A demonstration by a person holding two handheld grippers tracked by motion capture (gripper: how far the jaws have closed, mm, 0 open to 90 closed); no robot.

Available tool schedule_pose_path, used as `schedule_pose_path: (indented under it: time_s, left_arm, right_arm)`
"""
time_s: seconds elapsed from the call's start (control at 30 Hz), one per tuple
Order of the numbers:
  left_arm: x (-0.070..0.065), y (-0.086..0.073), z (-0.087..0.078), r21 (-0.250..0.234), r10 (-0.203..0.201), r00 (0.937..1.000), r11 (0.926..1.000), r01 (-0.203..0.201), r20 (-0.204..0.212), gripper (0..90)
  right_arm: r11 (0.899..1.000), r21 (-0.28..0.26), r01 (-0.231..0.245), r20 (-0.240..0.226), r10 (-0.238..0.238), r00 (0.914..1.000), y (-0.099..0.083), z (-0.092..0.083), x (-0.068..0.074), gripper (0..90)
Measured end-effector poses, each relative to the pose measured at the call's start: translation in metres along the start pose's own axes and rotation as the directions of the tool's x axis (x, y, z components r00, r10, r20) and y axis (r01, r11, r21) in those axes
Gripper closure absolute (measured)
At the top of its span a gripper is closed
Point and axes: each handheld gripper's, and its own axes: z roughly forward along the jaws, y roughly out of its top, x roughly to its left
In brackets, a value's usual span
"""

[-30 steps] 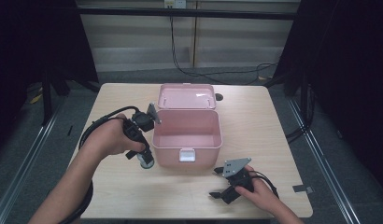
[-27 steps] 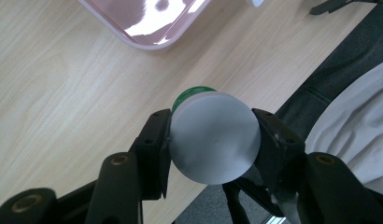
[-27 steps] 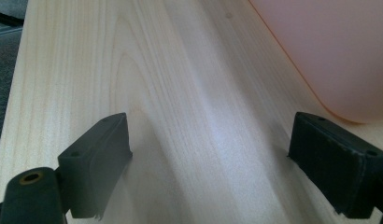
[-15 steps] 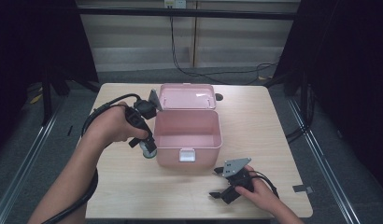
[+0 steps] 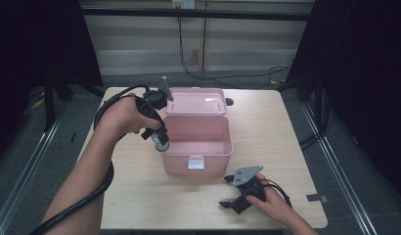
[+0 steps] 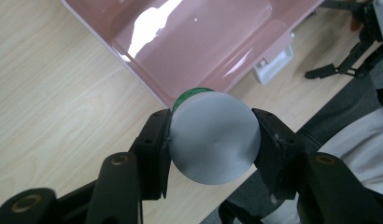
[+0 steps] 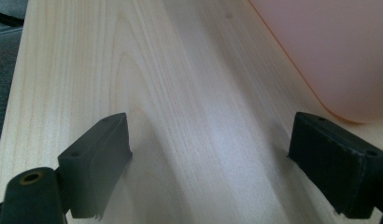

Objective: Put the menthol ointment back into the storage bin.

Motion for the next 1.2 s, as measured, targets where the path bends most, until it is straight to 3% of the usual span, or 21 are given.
schedule_pose_path:
  time_s: [0.6, 0.93, 0.97, 1.0, 1.2]
  left_arm:
    - [0.000, 0.036, 0.018, 0.000, -0.040, 0.9988, 0.9992, 0.040, -0.030, 50.4]
    - [0.000, 0.053, 0.037, 0.009, -0.093, 0.9950, 0.9956, 0.093, -0.037, 50.4]
    - [-0.001, 0.055, 0.039, 0.007, -0.115, 0.9927, 0.9933, 0.115, -0.036, 50.4]
    - [0.000, 0.056, 0.040, 0.008, -0.109, 0.9931, 0.9940, 0.109, -0.043, 50.4]
    - [0.004, 0.061, 0.052, 0.001, -0.155, 0.9869, 0.9878, 0.156, -0.043, 50.4]
  right_arm:
    - [1.000, 0.001, -0.001, 0.001, 0.001, 1.0000, 0.000, 0.000, 0.000, 11.9]
    - [1.000, 0.000, 0.002, 0.001, -0.002, 1.0000, 0.000, 0.000, 0.000, 11.9]
    - [1.000, 0.000, 0.002, 0.001, -0.002, 1.0000, 0.000, 0.000, 0.000, 11.9]
    - [1.000, 0.000, 0.002, 0.001, -0.002, 1.0000, 0.000, 0.000, 0.000, 11.9]
    - [1.000, -0.001, 0.001, 0.001, -0.001, 1.0000, 0.000, 0.000, 0.000, 11.9]
